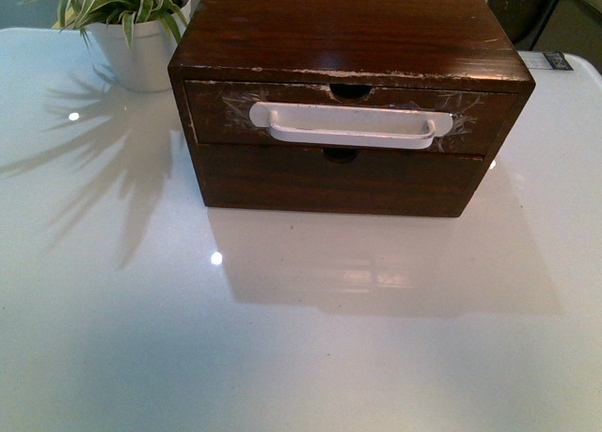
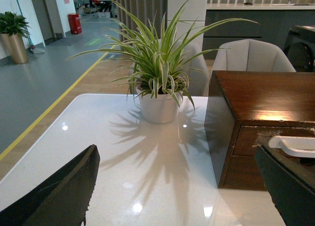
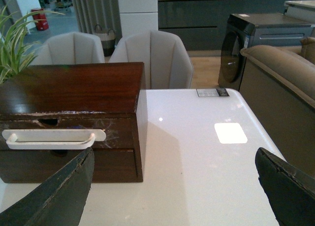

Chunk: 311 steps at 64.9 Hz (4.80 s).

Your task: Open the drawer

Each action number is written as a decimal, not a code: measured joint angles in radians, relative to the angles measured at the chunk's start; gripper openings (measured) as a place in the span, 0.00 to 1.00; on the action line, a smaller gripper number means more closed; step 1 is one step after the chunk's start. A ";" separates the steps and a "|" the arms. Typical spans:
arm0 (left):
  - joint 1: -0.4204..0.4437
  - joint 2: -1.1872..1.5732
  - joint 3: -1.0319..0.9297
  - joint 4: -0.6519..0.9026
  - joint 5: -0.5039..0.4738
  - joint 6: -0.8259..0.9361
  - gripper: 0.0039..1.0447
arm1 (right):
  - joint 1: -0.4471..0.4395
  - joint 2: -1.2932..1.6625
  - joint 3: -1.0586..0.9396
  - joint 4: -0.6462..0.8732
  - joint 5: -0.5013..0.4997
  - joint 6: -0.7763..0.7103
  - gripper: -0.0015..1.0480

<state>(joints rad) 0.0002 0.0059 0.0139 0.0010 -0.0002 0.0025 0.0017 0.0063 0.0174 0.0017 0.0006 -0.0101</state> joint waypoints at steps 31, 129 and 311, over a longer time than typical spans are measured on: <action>0.000 0.000 0.000 0.000 0.000 0.000 0.92 | 0.000 0.000 0.000 0.000 0.000 0.000 0.91; -0.463 1.894 0.897 0.200 0.458 1.031 0.92 | 0.306 1.878 0.858 0.269 -0.073 -1.274 0.91; -0.465 2.001 0.936 -0.011 0.518 1.136 0.92 | 0.502 1.868 0.698 0.225 -0.105 -1.263 0.91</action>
<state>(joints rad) -0.4644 2.0071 0.9501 -0.0101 0.5179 1.1381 0.5034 1.8744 0.7158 0.2268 -0.1043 -1.2728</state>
